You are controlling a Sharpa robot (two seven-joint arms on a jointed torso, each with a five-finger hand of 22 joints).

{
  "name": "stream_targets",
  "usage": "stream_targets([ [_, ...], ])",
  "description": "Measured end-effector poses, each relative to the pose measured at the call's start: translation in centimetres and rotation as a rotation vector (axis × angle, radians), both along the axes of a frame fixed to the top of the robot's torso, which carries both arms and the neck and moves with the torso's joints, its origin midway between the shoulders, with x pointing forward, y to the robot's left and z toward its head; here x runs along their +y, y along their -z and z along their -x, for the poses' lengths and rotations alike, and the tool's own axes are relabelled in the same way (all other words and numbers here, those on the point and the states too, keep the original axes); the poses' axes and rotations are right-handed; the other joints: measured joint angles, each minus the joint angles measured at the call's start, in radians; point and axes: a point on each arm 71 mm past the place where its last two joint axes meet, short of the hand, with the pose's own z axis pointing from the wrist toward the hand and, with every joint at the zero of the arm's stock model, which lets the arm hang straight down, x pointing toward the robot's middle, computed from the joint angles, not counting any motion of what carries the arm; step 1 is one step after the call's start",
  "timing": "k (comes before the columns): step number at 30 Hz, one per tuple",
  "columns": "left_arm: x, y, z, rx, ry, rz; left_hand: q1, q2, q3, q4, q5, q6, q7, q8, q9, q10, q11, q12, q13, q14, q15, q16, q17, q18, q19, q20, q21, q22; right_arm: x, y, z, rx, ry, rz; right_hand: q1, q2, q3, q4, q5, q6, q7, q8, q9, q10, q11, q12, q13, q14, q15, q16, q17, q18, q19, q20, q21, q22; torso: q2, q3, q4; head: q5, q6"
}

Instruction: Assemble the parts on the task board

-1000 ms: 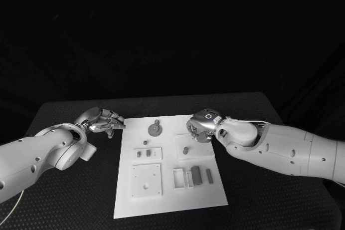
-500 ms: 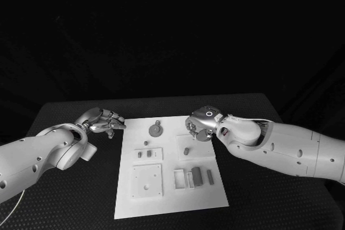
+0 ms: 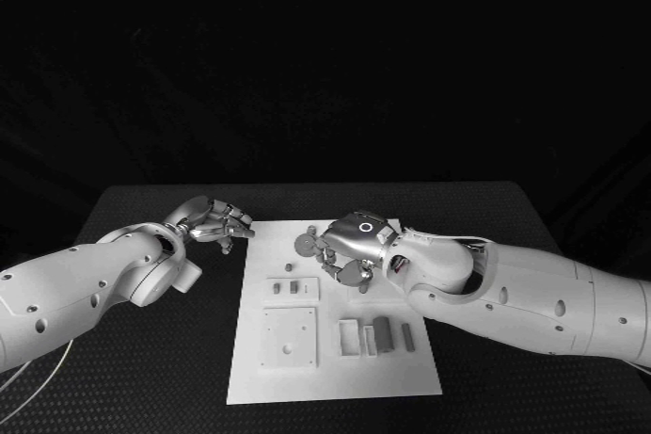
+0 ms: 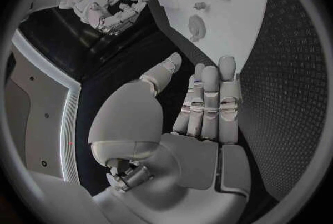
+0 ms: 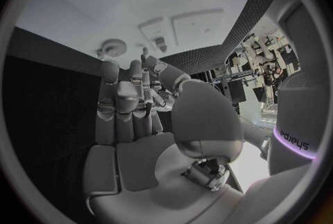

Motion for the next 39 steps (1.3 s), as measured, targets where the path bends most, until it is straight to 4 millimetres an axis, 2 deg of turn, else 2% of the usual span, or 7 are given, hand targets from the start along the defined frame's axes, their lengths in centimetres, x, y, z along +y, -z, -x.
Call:
stream_targets([
  [5,-0.4,0.0,0.0,0.000,0.007,0.003,0.000,0.000,0.000,0.000,0.000,0.000,0.000,0.000,0.000,0.000,0.000,0.000,0.000,0.000,0.000,0.000,0.000,0.000,0.000,0.000,0.000,0.000,1.7,1.0,0.6,0.034,-0.036,0.007,-0.004,0.001,0.002,-0.002,0.000,0.000,0.000,-0.003,0.000,0.000,0.000,0.000,0.002,0.000,0.000,0.000,-0.001,0.000,0.000,0.000,0.004,0.000,0.000,-0.0013,0.0006,0.028,-0.002],
  [11,-0.7,0.0,-0.1,0.000,0.011,0.004,0.000,0.000,0.000,0.000,0.000,-0.002,-0.002,0.000,0.000,0.000,0.000,0.000,0.001,-0.001,0.001,0.000,0.000,0.000,-0.002,0.002,0.000,0.000,3.3,2.5,1.5,0.074,-0.077,0.025,-0.004,0.001,0.003,-0.003,0.000,-0.001,0.000,-0.005,0.000,0.000,0.000,0.000,0.003,-0.003,-0.003,0.000,-0.002,0.000,-0.002,0.002,0.004,0.000,0.000,0.0000,0.0006,0.064,-0.004],
  [16,-0.8,0.0,-0.1,-0.001,0.012,0.004,0.000,0.000,0.000,0.000,0.000,-0.002,-0.002,0.000,0.000,0.000,0.000,0.004,0.001,-0.001,0.001,0.000,0.000,0.000,-0.002,0.002,0.000,0.000,4.3,4.0,2.3,0.115,-0.101,0.040,-0.003,0.002,0.005,-0.001,0.000,-0.001,0.001,-0.005,0.000,0.000,0.000,0.000,0.003,-0.003,-0.003,0.000,-0.002,0.000,-0.002,0.002,0.004,0.000,0.001,0.0000,0.0017,0.084,-0.009],
  [21,-1.0,0.1,-0.2,-0.001,0.015,0.005,0.000,0.000,0.000,0.000,0.000,0.001,0.001,0.000,0.000,0.000,0.000,0.004,0.001,-0.001,0.001,0.000,0.000,0.000,-0.002,0.002,0.000,0.000,4.3,4.8,2.4,0.135,-0.102,0.053,-0.002,0.003,0.005,-0.001,-0.001,-0.001,0.001,-0.008,0.000,0.000,0.000,-0.001,0.004,-0.003,-0.003,0.000,-0.002,0.000,-0.002,0.002,0.004,0.000,0.002,-0.0002,0.0019,0.107,-0.017],
  [28,-1.0,0.1,-0.2,-0.001,0.014,0.005,0.000,0.000,0.000,0.000,0.000,0.002,0.002,0.000,0.000,0.000,0.000,0.004,0.001,-0.001,0.001,0.000,0.000,0.000,-0.002,0.002,0.000,0.000,4.5,5.2,2.7,0.155,-0.110,0.061,-0.005,0.009,0.005,-0.001,-0.003,-0.003,0.002,-0.004,0.001,0.000,0.000,-0.001,0.005,-0.003,-0.003,0.000,-0.003,0.000,-0.002,0.002,0.004,0.000,0.002,0.0000,0.0018,0.127,-0.029],
  [39,-0.8,0.1,-0.2,0.000,0.009,0.003,0.000,0.000,0.000,0.000,0.000,0.002,0.002,0.000,0.000,0.000,0.000,0.004,0.001,-0.001,0.001,0.000,0.000,0.000,-0.002,0.002,-0.004,0.000,4.1,5.5,3.0,0.186,-0.115,0.069,-0.005,0.009,0.004,-0.001,0.000,-0.003,0.002,-0.004,0.002,-0.002,-0.002,-0.001,0.008,-0.002,-0.002,0.000,-0.004,0.000,-0.003,0.003,0.004,0.000,0.002,-0.0003,0.0006,0.146,-0.046],
])
